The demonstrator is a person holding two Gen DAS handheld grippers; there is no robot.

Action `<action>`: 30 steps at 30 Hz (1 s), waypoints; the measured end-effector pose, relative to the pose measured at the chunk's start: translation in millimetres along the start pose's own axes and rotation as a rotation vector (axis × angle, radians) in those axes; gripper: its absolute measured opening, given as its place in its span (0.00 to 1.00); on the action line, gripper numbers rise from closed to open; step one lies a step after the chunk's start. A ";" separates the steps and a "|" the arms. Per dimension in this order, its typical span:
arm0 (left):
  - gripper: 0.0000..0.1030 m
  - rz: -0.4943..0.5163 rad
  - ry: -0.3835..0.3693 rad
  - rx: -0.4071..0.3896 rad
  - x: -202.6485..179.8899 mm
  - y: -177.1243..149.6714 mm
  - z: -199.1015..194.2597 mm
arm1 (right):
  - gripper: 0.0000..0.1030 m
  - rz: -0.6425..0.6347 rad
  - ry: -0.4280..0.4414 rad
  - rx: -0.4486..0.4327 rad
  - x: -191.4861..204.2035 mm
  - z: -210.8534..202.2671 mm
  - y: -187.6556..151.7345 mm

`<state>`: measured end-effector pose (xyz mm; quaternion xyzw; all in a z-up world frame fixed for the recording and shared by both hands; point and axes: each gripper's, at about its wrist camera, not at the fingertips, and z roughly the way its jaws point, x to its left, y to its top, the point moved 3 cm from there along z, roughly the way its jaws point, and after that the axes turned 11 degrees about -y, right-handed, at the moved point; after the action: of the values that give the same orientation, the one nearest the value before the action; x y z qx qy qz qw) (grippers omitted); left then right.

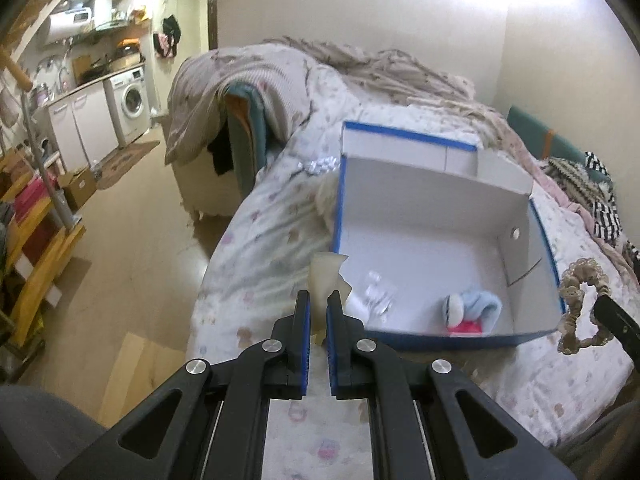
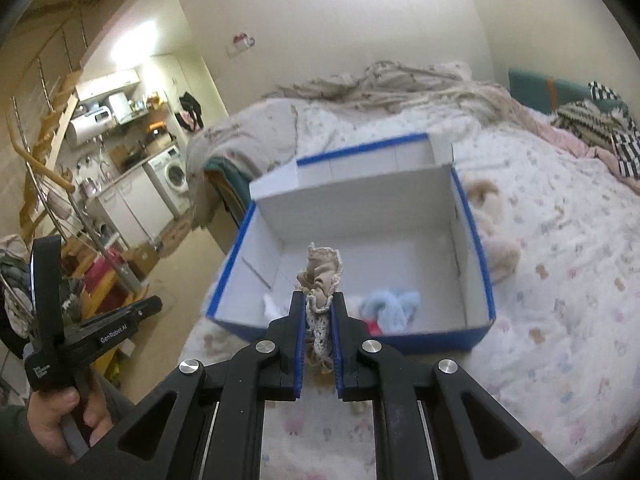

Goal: Organize soft objects
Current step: 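Carry the beige piece and lace scrunchie with both grippers over the box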

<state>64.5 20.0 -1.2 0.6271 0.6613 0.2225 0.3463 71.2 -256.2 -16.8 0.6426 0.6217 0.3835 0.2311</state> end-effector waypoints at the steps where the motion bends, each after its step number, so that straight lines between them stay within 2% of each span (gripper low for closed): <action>1: 0.07 0.006 -0.005 -0.005 -2.2 5.0 -0.1 | 0.13 0.002 -0.001 -0.007 -1.1 0.1 3.1; 14: 0.07 0.052 -0.021 -0.010 -12.6 52.6 24.9 | 0.13 -0.021 -0.023 -0.060 -15.1 22.5 43.9; 30: 0.07 0.106 -0.042 0.046 -27.3 66.6 82.4 | 0.13 -0.013 -0.039 -0.012 -32.1 76.0 70.0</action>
<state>169.5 -10.8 -2.2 0.6736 0.6248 0.2121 0.3331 176.1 -282.3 -14.8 0.6444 0.6190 0.3733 0.2494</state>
